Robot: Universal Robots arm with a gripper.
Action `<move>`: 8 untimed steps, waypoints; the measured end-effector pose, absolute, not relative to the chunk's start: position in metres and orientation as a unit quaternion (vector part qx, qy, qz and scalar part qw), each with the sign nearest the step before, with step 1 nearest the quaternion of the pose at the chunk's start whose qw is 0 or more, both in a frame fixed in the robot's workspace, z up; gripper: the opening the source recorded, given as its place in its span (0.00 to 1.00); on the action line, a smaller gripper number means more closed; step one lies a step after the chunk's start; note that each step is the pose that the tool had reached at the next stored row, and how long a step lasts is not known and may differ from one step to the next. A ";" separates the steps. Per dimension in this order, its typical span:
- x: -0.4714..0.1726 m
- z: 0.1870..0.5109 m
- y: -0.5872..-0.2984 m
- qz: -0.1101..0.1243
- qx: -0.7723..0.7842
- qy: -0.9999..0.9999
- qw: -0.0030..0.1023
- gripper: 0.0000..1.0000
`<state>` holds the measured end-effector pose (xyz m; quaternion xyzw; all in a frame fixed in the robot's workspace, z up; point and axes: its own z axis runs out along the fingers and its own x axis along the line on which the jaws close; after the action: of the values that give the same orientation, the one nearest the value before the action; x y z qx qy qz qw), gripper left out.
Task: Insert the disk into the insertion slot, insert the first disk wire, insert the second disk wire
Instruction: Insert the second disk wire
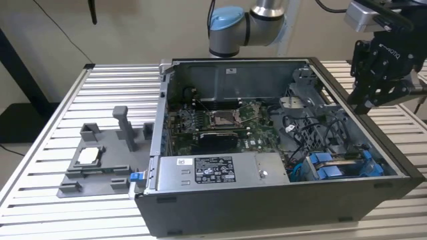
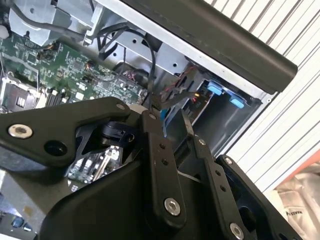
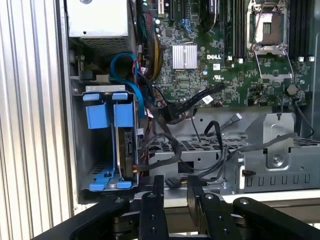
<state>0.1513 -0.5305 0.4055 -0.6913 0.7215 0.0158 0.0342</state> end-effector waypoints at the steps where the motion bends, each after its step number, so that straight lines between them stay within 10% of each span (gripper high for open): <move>1: 0.149 0.405 -0.531 0.016 -0.691 0.722 0.034 0.33; 8: 0.130 0.405 -0.531 0.016 -0.691 0.722 0.034 0.33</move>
<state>0.1299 -0.5306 0.4048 -0.6913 0.7216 0.0157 0.0343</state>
